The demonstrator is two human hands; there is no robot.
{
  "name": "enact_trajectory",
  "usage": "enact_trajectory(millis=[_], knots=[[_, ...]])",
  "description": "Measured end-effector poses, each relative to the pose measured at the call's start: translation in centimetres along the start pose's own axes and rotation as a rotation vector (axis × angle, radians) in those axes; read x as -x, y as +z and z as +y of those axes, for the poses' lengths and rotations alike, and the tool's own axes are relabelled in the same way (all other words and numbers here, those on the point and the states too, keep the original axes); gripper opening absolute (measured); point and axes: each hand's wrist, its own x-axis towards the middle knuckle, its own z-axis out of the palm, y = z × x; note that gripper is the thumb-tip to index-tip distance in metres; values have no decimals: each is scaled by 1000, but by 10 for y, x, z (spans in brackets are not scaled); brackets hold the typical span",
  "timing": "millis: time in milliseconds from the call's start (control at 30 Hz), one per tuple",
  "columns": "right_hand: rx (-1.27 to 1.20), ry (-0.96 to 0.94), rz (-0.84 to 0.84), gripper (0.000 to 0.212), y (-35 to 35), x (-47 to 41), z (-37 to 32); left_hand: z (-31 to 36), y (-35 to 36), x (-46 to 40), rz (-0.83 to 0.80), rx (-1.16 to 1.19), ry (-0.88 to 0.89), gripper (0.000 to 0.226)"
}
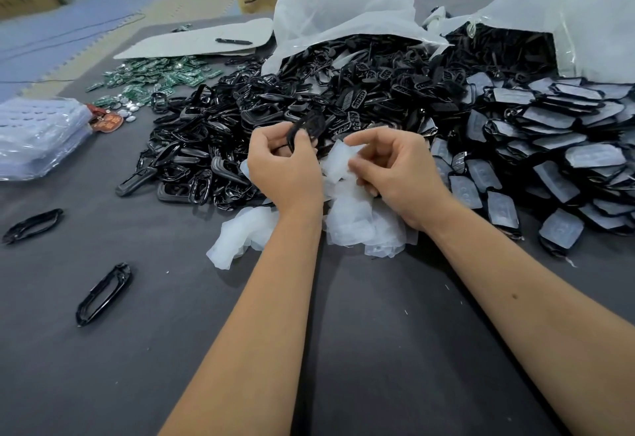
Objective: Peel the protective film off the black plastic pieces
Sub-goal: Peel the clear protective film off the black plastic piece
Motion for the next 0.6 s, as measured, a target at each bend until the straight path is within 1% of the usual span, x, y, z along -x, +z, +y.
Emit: enact_trajectory(millis=[133,267,333,367,433,500,533,600], knots=[[117,17,-20,32,2,0,1,3,-1,3,-10,30,65,19],[255,-58,-84,46,7,3,-7,4,1,8,-115,-37,166,13],[340,-104,-98,54,10,5,-14,4,4,10,-171,-75,183,11],[406,-134,-109,57,12,6,-16,4,4,10,-173,-84,183,11],[606,-175,-113,59,17,8,-18,5,4,10,-127,-68,184,11],[747,-203,-72,61,21,10,-19,7,3,10,-55,-48,207,11],[763,-221,-44,61,22,10,-19,7,2,10,-27,-40,224,12],[708,-250,13,64,22,10,-18,9,2,10,11,-18,241,12]])
